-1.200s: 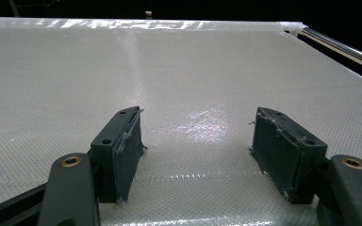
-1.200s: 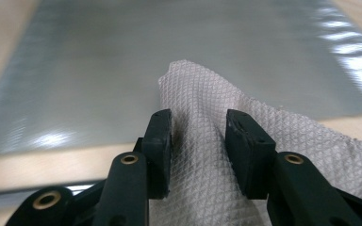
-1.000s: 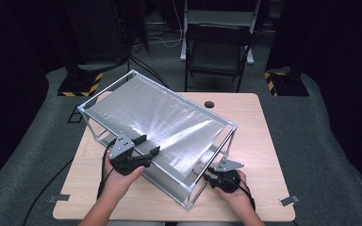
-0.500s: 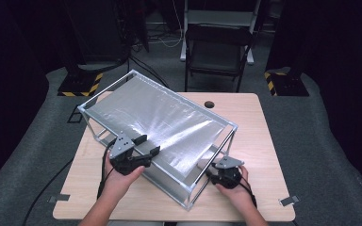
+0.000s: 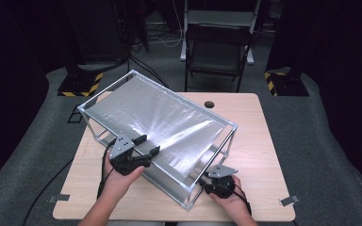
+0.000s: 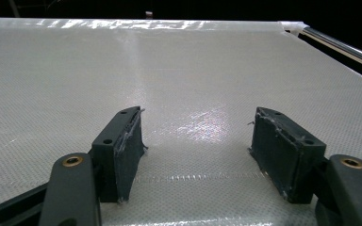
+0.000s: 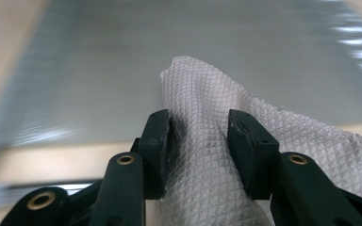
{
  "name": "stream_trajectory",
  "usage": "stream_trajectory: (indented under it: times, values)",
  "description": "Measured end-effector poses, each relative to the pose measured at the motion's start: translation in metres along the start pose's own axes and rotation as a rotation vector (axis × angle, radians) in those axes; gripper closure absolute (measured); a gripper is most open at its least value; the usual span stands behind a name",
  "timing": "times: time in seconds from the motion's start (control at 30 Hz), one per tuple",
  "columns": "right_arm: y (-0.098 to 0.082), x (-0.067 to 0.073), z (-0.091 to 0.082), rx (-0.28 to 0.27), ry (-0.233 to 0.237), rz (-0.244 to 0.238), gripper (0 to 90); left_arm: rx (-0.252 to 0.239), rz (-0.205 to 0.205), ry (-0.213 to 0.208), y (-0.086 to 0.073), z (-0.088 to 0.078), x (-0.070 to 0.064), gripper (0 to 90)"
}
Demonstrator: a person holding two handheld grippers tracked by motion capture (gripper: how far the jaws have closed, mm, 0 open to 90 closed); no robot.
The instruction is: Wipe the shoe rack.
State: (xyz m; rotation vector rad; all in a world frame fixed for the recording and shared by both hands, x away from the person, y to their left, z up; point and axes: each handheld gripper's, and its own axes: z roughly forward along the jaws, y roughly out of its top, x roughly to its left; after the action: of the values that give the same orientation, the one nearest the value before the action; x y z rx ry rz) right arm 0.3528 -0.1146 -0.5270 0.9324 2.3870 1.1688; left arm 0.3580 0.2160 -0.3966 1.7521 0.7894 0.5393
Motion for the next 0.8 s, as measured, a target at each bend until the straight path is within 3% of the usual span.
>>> stream_trajectory:
  times: [0.13, 0.27, 0.33, 0.4, 0.43, 0.57, 0.63, 0.67, 0.8]
  values:
    - [0.004, -0.032, 0.004, -0.002, -0.06, 0.064, 59.5, -0.002, -0.002, -0.001, 0.0, 0.0, 0.0, 33.7]
    - [0.006, -0.044, 0.007, -0.006, -0.091, 0.112, 59.4, -0.003, -0.002, -0.001, 0.0, 0.0, 0.0, 33.7]
    - [0.006, -0.039, 0.007, -0.001, -0.107, 0.136, 58.9, -0.004, -0.002, -0.004, 0.0, 0.0, 0.0, 33.7]
    - [0.006, -0.033, 0.006, 0.007, -0.083, 0.116, 59.3, -0.002, -0.002, -0.006, 0.0, -0.001, 0.0, 33.7]
    - [0.005, -0.024, 0.005, 0.01, -0.05, 0.121, 59.3, -0.001, -0.003, -0.006, 0.0, -0.001, 0.001, 33.8]
    - [0.002, 0.007, -0.001, 0.021, 0.043, 0.044, 59.9, -0.001, -0.001, -0.003, 0.0, -0.001, 0.0, 34.0]
    - [0.0, 0.021, -0.003, 0.02, 0.069, 0.036, 59.9, 0.0, -0.001, -0.002, 0.0, -0.001, 0.0, 34.0]
    - [0.0, 0.025, -0.004, 0.023, 0.073, 0.016, 60.0, -0.003, -0.002, 0.0, 0.0, -0.001, 0.0, 34.0]
    - [-0.002, 0.031, -0.009, 0.014, 0.074, 0.022, 61.3, 0.0, -0.001, -0.002, 0.0, -0.001, 0.0, 34.0]
